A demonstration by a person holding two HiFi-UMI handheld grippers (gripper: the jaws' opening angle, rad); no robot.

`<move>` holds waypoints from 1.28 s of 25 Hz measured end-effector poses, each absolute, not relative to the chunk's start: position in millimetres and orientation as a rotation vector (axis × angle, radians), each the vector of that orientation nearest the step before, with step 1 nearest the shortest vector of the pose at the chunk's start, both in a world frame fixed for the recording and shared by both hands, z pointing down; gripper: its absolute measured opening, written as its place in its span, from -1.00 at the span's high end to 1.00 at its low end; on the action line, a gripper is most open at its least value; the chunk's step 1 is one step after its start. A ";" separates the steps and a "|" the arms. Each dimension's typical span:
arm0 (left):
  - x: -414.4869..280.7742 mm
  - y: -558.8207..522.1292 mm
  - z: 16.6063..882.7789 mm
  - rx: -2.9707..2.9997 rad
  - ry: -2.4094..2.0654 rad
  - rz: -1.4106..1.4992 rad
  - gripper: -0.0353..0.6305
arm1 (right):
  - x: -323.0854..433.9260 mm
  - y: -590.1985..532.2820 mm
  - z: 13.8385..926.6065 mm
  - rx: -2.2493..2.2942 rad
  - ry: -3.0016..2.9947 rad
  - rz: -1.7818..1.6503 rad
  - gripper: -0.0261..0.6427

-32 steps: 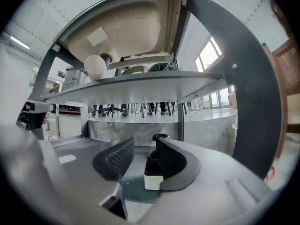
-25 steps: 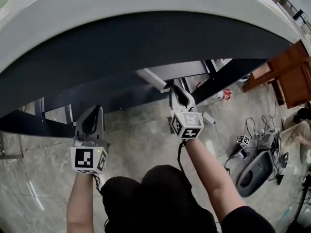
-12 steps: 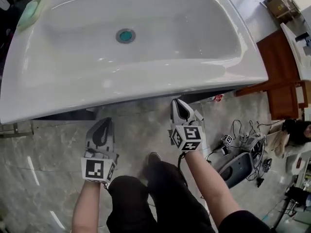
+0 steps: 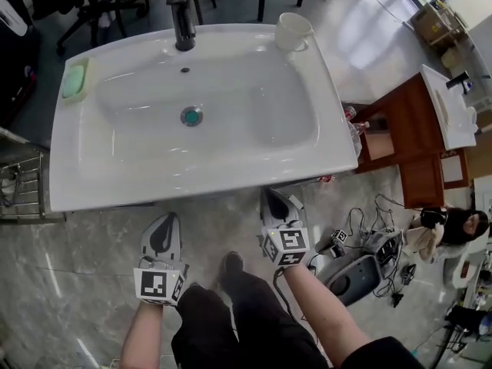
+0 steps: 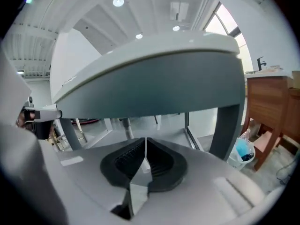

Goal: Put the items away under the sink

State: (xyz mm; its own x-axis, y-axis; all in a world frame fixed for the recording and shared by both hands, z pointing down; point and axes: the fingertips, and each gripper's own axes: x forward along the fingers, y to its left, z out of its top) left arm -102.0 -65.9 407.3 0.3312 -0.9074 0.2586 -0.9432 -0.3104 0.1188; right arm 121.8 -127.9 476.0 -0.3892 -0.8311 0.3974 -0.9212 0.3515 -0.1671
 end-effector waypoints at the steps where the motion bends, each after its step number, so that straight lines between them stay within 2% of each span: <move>1: -98.3 -67.2 398.4 2.354 -1.675 0.212 0.87 | 125.3 -125.7 467.0 1.581 -2.367 0.556 0.88; 16: -89.7 -72.1 239.0 2.296 -1.882 0.069 0.87 | 183.9 -133.5 331.0 1.780 -2.428 0.707 0.91; 22: -94.8 -74.7 199.9 2.305 -1.941 0.003 0.87 | 202.8 -158.9 289.9 1.852 -2.435 0.590 0.91; 28: -95.3 -62.4 176.2 2.283 -1.981 -0.039 0.87 | 182.7 -163.7 245.8 1.741 -2.530 0.394 0.91; 32: -92.9 -50.4 167.7 2.270 -1.986 -0.058 0.87 | 168.3 -156.9 232.3 1.704 -2.587 0.391 0.91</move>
State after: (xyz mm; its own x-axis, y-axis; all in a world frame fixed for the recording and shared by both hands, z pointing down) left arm -92.9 -50.4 167.7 0.1361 -0.9893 0.0530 -0.9845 -0.1291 0.1190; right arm 168.3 -156.9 232.3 -0.4041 -0.9019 0.1525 -0.9067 0.3729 -0.1970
